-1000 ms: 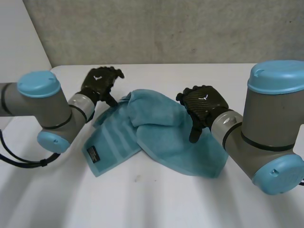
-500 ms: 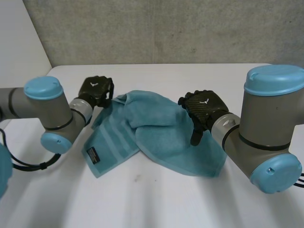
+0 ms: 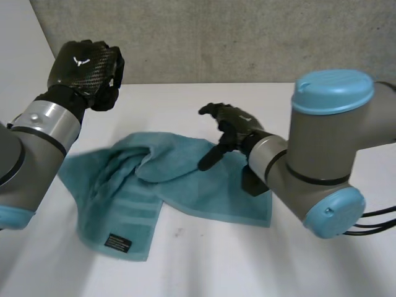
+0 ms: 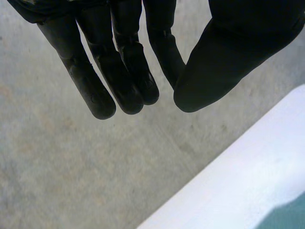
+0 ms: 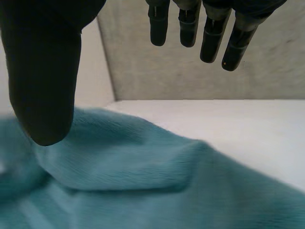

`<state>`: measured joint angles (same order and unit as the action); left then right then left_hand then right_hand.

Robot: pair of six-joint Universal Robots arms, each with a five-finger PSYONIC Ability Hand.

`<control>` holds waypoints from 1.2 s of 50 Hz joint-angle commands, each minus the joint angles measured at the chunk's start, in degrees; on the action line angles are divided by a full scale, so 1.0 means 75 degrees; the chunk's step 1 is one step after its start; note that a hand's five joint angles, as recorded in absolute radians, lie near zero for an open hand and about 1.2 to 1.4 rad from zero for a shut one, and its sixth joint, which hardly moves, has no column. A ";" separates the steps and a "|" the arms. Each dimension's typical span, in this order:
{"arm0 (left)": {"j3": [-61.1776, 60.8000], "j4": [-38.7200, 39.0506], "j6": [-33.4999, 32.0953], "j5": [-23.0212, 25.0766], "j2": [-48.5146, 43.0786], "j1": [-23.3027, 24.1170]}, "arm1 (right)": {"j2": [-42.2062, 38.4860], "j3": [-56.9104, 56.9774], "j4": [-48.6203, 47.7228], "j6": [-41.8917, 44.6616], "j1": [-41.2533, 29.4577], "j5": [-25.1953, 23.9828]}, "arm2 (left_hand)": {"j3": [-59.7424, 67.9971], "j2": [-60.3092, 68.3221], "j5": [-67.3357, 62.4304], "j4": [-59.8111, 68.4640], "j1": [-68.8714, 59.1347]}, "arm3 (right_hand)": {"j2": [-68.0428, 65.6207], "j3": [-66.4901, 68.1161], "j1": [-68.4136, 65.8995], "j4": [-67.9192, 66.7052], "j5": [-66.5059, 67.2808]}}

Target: Fold the laundry

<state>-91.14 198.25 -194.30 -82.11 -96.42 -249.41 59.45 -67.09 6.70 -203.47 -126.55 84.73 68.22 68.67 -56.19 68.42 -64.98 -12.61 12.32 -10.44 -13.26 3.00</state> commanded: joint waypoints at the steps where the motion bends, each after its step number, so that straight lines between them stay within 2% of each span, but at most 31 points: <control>1: -0.0444 -0.0008 0.0067 -0.0009 0.0609 0.0359 | -0.0707 0.0706 -0.0038 -0.1299 -0.0481 -0.0352 | 0.1571 0.1511 -0.1842 0.1543 -0.2002 | 0.0348 -0.0309 0.0058 0.0434 -0.0400; 4: -0.0562 -0.0020 0.0067 -0.0009 0.0692 0.0465 | -0.1081 0.1162 -0.0050 -0.1628 -0.0797 -0.0399 | 0.1571 0.1511 -0.1842 0.1543 -0.2002 | 0.0348 -0.0309 0.0058 0.0434 -0.0400; 9: -0.0679 0.0039 -0.0003 -0.0032 0.0750 0.0443 | -0.1807 0.1749 0.0008 -0.1431 -0.1161 -0.0282 | 0.1571 0.1511 -0.1842 0.1543 -0.2002 | 0.0348 -0.0309 0.0058 0.0434 -0.0400; 10: -0.0680 0.0039 -0.0003 -0.0044 0.0716 0.0396 | -0.1983 0.1785 0.0032 -0.1221 -0.1173 -0.0224 | -0.0469 -0.0529 0.0198 -0.0496 0.0037 | 0.0159 -0.0121 -0.0130 0.0246 -0.0212; 11: -0.0691 0.0015 -0.0038 -0.0067 0.0669 0.0326 | -0.2008 0.1750 0.0020 -0.0928 -0.1173 -0.0107 | -0.3576 -0.3636 0.3305 -0.3603 0.3144 | 0.0113 -0.0074 -0.0177 0.0199 -0.0165; 12: -0.0703 0.0015 -0.0038 -0.0079 0.0634 0.0267 | -0.1985 0.1715 0.0020 -0.0751 -0.1173 -0.0013 | -0.4739 -0.4800 0.4468 -0.4767 0.4308 | 0.0068 -0.0029 -0.0222 0.0154 -0.0121; 14: -0.0726 0.0027 -0.0003 -0.0091 0.0529 0.0045 | -0.1892 0.1657 0.0020 -0.0400 -0.1162 0.0244 | -0.5311 -0.5371 0.5040 -0.5338 0.4879 | -0.0022 0.0060 -0.0311 0.0065 -0.0031; 15: -0.0727 0.0004 -0.0003 -0.0091 0.0261 -0.0281 | -0.1752 0.1575 0.0032 -0.0004 -0.1162 0.0536 | -0.5534 -0.5594 0.5263 -0.5561 0.5102 | -0.0089 0.0127 -0.0378 -0.0002 0.0036; 20: -0.0668 -0.0183 0.0032 -0.0032 -0.0596 -0.1186 | -0.1575 0.1270 0.0032 0.1089 -0.1138 0.1135 | -0.5805 -0.5865 0.5534 -0.5832 0.5373 | -0.0090 0.0128 -0.0379 -0.0003 0.0037; 24: -0.0586 -0.0593 0.0067 0.0003 -0.1042 -0.1573 | -0.1353 0.1024 0.0020 0.1593 -0.1150 0.1242 | -0.5760 -0.5821 0.5489 -0.5788 0.5329 | -0.0090 0.0128 -0.0379 -0.0003 0.0037; 30: -0.0364 -0.1097 0.0079 0.0015 -0.1955 -0.1889 | -0.1118 0.0719 -0.0003 0.1758 -0.1150 0.1253 | -0.5514 -0.5575 0.5244 -0.5542 0.5083 | -0.0090 0.0128 -0.0379 -0.0003 0.0037; 37: -0.0270 -0.1168 0.0079 0.0026 -0.2460 -0.1913 | -0.1165 0.0684 0.0009 0.1758 -0.1162 0.1253 | -0.4976 -0.5037 0.4706 -0.5004 0.4545 | -0.0090 0.0128 -0.0379 -0.0003 0.0037; 41: -0.0211 -0.1168 0.0079 0.0038 -0.2671 -0.1913 | -0.1200 0.0742 -0.0003 0.1793 -0.1162 0.1253 | -0.3946 -0.4006 0.3675 -0.3973 0.3514 | -0.0090 0.0128 -0.0379 -0.0003 0.0037; 45: -0.0106 -0.1180 0.0067 0.0050 -0.2824 -0.1913 | -0.1247 0.0859 -0.0015 0.1910 -0.1162 0.1288 | -0.0744 -0.0805 0.0474 -0.0772 0.0313 | -0.0090 0.0128 -0.0379 -0.0003 0.0037; 46: -0.0071 -0.1180 0.0067 0.0050 -0.2835 -0.1913 | -0.1247 0.0859 -0.0015 0.1910 -0.1162 0.1289 | 0.0907 0.0846 -0.1178 0.0879 -0.1338 | -0.0090 0.0128 -0.0379 -0.0003 0.0037; 47: -0.0070 -0.1180 0.0067 0.0061 -0.2824 -0.1913 | -0.1270 0.0906 -0.0015 0.1899 -0.1162 0.1289 | 0.1564 0.1504 -0.1835 0.1537 -0.1996 | -0.0067 0.0106 -0.0357 0.0019 0.0015; 53: -0.0199 -0.1227 0.0067 0.0038 -0.2426 -0.1773 | -0.1458 0.1491 0.0020 0.1665 -0.1185 0.1324 | 0.1571 0.1511 -0.1842 0.1543 -0.2002 | 0.0156 -0.0118 -0.0133 0.0243 -0.0209; 60: -0.0808 -0.1274 0.0091 0.0062 -0.1009 -0.1574 | -0.1423 0.1785 0.0044 0.0611 -0.1232 0.1183 | 0.1571 0.1511 -0.1842 0.1543 -0.2002 | 0.0314 -0.0276 0.0025 0.0401 -0.0367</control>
<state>-93.64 188.92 -193.68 -81.75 -112.39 -262.53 48.68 -55.78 6.85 -192.19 -135.48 94.50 68.02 68.51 -54.76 68.19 -64.78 -12.61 12.31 -10.44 -13.26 3.00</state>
